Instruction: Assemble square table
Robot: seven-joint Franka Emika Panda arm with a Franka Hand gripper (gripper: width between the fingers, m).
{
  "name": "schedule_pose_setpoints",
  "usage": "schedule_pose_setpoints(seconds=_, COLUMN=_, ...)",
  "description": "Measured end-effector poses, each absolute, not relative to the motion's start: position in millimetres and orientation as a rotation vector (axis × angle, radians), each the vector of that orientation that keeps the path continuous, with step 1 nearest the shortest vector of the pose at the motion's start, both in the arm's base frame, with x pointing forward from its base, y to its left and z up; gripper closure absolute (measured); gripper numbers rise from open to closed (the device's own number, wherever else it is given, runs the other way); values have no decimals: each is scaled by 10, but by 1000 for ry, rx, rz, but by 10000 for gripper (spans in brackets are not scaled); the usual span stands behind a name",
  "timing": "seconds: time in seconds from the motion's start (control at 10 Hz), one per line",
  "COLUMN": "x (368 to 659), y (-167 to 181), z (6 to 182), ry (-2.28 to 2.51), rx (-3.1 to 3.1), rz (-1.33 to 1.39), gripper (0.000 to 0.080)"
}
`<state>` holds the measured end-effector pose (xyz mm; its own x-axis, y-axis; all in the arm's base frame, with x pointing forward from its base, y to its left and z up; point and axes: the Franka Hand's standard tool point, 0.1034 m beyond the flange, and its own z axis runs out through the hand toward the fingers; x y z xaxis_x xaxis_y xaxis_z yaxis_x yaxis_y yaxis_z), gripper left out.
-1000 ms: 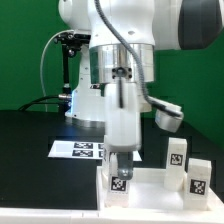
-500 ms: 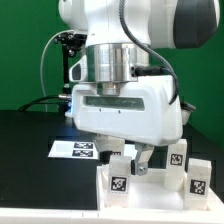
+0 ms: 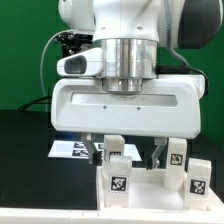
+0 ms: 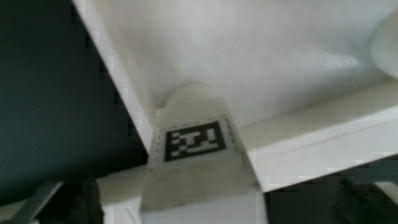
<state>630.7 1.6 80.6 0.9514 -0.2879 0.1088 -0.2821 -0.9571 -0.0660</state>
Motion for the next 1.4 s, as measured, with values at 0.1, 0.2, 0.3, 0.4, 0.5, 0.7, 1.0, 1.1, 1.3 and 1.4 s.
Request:
schedule_pose_setpoints(seconds=0.1, x=6306, y=10, z=805, ry=484, rx=-3047, rz=-180, gripper=150)
schedule_pose_setpoints(seconds=0.2, x=6306, y=8, z=805, ry=504, rx=-3043, rz=-180, gripper=264)
schedule_pose_setpoints(seconds=0.3, x=6306, y=6, z=804, ry=517, rx=-3040, rz=-179, gripper=264)
schedule_pose_setpoints(seconds=0.4, x=6306, y=7, z=804, ry=578, rx=-3027, rz=-178, gripper=438)
schedule_pose_setpoints(seconds=0.5, x=6306, y=6, z=804, ry=712, rx=-2992, rz=-173, gripper=438)
schedule_pose_setpoints(seconds=0.7, x=6309, y=3, z=804, ry=944, rx=-2920, rz=-184, gripper=515)
schedule_pose_setpoints(seconds=1.0, x=6312, y=-1, z=809, ry=1422, rx=-2691, rz=-162, gripper=515)
schedule_pose_setpoints(seconds=1.1, x=6307, y=12, z=809, ry=1635, rx=-2556, rz=-141, gripper=515)
schedule_pose_setpoints(seconds=1.3, x=6313, y=21, z=810, ry=1967, rx=-2236, rz=-69, gripper=515)
schedule_pose_setpoints(seconds=1.4, x=6318, y=26, z=813, ry=2074, rx=-2111, rz=-48, gripper=514)
